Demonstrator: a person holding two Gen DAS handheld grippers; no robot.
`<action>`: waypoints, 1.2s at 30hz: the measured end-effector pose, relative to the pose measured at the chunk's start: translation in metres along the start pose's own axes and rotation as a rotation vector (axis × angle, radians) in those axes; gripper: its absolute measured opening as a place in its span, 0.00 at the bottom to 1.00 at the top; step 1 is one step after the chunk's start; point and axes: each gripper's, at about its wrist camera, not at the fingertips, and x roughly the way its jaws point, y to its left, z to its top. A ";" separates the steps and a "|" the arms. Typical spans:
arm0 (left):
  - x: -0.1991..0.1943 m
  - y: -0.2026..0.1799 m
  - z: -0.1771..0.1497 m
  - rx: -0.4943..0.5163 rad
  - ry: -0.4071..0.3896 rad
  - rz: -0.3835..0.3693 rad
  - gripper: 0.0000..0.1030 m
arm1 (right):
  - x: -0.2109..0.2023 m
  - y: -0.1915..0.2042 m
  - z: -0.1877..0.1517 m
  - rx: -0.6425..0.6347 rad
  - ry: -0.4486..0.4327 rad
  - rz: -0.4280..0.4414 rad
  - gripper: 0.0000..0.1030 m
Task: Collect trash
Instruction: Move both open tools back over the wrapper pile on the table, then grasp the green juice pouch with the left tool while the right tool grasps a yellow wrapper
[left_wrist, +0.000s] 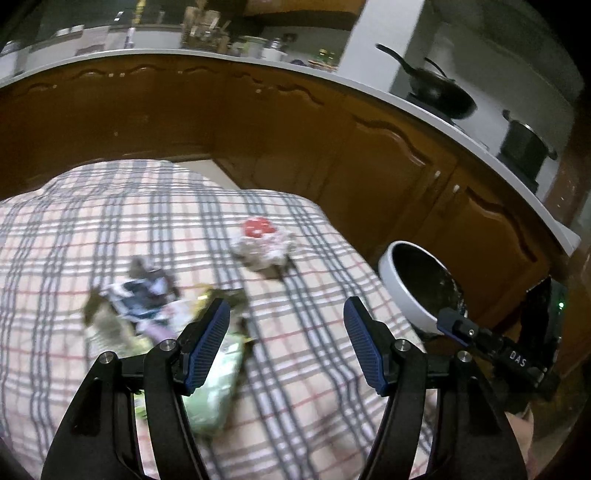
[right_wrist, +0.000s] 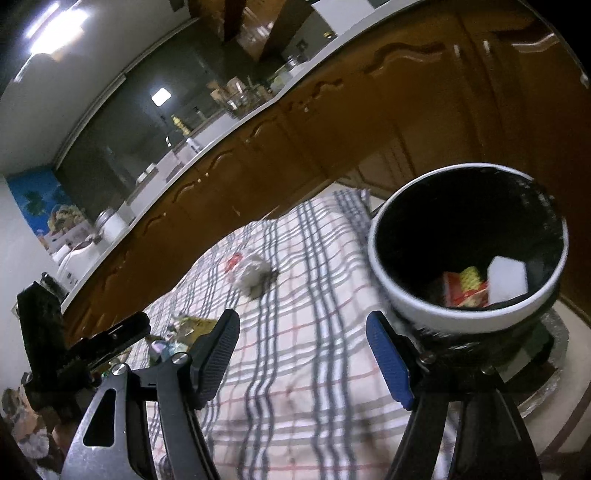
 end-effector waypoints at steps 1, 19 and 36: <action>-0.004 0.005 -0.001 -0.008 -0.004 0.010 0.63 | 0.002 0.004 -0.002 -0.006 0.007 0.006 0.71; -0.013 0.076 -0.022 -0.142 0.058 0.183 0.63 | 0.048 0.084 -0.048 -0.141 0.141 0.134 0.71; 0.019 0.099 -0.037 -0.169 0.155 0.148 0.53 | 0.146 0.108 -0.027 -0.158 0.282 0.174 0.40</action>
